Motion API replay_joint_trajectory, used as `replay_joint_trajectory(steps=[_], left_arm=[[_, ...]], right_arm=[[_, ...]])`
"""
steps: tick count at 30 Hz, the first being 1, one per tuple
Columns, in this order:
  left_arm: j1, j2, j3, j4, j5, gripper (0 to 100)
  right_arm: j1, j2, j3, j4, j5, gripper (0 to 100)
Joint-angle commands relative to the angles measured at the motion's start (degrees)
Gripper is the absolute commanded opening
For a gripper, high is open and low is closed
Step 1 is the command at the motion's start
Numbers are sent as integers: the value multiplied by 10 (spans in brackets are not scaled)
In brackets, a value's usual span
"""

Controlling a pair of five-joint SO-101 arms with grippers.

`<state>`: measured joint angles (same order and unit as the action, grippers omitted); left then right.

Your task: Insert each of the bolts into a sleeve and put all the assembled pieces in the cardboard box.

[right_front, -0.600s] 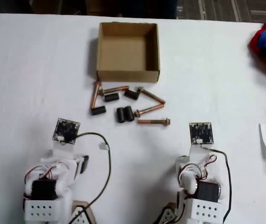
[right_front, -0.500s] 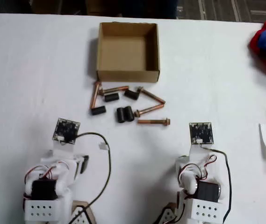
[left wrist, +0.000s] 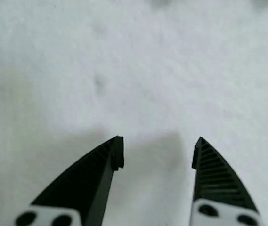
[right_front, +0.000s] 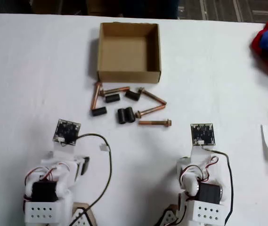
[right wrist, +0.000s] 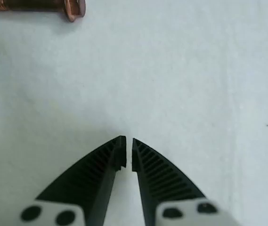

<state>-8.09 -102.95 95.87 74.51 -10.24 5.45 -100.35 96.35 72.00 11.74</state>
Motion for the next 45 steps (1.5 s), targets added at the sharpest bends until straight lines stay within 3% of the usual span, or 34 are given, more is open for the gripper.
replay_joint_trajectory(steps=[1, 15, 26, 34, 37, 41, 45], left_arm=[[4, -15, 12, -8, -4, 253], [4, -15, 12, -8, -4, 253], [4, -15, 12, -8, -4, 253], [4, -15, 12, -8, -4, 253], [4, -15, 12, -8, -4, 253], [4, -15, 12, -8, -4, 253], [4, -15, 12, -8, -4, 253]], right_arm=[[4, 3, 5, -7, 4, 23], [-6, 3, 7, -24, 8, 24], [-66, 3, -2, -199, 19, 25], [-179, 23, -142, -165, 20, 84], [-220, 104, -215, -170, 20, 84], [-236, 327, -359, -195, 20, 84], [-254, 614, -580, -109, 19, 84]])
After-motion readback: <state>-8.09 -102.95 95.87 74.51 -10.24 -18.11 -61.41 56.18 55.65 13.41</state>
